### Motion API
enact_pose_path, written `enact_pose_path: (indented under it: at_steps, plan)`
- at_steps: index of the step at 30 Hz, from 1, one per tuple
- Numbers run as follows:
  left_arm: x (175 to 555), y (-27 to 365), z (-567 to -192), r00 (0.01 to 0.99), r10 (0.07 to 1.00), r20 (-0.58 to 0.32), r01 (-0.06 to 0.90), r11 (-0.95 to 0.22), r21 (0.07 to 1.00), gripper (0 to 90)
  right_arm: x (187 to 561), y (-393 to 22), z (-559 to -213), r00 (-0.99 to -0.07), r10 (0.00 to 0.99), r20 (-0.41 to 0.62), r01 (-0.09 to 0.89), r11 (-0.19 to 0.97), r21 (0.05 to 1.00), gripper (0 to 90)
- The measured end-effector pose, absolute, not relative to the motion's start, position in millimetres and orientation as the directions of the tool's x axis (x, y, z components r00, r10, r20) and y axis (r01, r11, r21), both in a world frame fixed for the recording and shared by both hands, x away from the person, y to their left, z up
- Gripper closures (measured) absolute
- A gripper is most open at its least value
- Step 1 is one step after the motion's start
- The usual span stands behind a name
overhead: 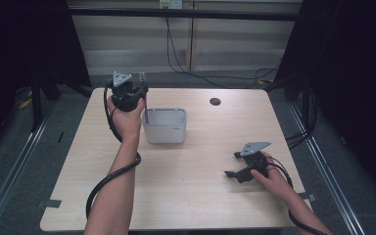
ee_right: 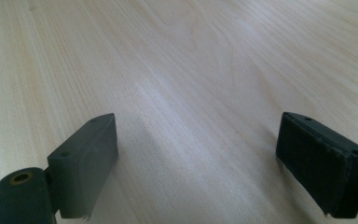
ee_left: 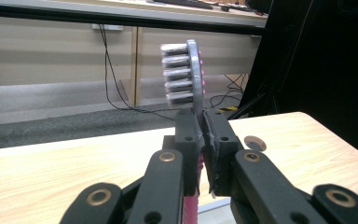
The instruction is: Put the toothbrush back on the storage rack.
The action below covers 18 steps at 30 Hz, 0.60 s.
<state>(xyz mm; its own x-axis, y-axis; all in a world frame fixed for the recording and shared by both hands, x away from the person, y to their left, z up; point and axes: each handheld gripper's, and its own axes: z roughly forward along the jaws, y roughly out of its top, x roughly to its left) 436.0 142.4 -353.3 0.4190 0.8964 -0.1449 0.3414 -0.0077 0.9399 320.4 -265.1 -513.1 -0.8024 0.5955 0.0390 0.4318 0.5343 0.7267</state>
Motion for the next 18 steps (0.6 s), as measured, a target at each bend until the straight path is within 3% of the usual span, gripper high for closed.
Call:
enact_pose_path:
  at_steps: [18]
  plan:
    - [431,145,-368,0.405,0.901,-0.154,0.37,-0.007,0.929,84.9,320,-265,-513,-0.804,0.594,0.038,0.431,0.536,0.726,12.4]
